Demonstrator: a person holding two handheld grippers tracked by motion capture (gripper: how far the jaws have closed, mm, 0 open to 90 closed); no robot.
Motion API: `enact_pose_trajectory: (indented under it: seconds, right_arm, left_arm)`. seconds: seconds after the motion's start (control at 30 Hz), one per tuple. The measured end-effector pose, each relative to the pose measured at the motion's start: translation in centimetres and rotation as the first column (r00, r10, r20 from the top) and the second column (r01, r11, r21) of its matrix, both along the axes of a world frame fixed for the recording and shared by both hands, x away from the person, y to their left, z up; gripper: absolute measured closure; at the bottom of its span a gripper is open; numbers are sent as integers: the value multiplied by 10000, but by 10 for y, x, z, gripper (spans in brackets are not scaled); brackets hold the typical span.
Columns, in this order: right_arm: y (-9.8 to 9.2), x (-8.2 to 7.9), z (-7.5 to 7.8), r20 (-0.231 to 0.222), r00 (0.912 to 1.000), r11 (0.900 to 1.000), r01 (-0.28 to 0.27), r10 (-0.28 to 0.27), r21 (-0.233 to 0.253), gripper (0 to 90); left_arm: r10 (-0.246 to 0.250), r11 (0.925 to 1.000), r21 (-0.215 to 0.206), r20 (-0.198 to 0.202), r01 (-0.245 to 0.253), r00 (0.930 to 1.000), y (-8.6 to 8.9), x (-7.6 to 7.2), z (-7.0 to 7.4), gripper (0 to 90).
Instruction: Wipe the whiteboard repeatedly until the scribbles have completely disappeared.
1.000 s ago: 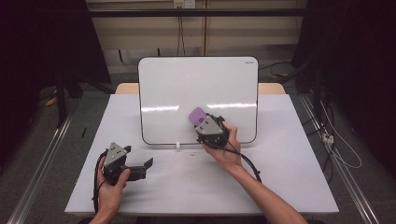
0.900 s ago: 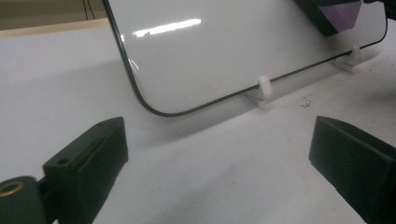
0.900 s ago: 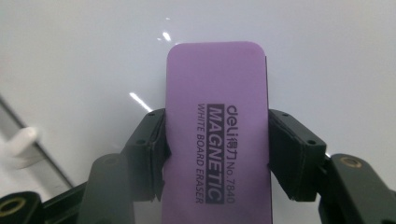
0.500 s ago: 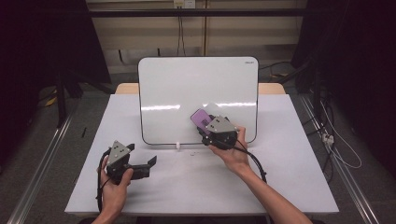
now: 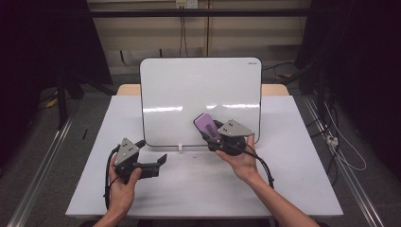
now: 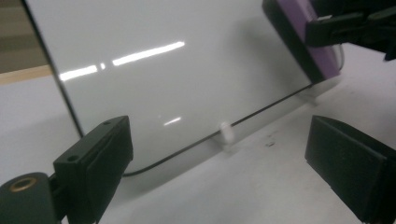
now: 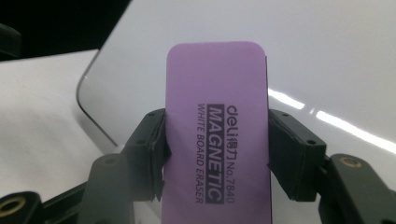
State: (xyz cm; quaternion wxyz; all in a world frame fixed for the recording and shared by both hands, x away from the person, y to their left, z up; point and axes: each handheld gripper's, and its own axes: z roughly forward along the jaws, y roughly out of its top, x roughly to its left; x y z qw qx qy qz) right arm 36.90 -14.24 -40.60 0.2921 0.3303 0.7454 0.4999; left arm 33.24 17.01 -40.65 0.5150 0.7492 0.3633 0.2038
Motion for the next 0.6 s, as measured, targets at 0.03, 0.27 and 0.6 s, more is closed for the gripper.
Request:
enact_pose_trajectory:
  seconds: [0.03,0.27,0.6]
  right_arm:
    - [0,-1,0,-41,10000,9998,-57,57,188,414]
    - [5,-11,-3,-170,9995,9950,-251,268,963,414]
    - [6,-21,-5,-205,9981,9768,-529,584,2076,414]
  left_arm:
    - [-50,10000,-56,44,50,10000,-2,0,2,72]
    - [-318,9985,-440,115,323,9994,-14,1,10,65]
    - [-636,9914,-1144,61,638,9980,-24,10,19,56]
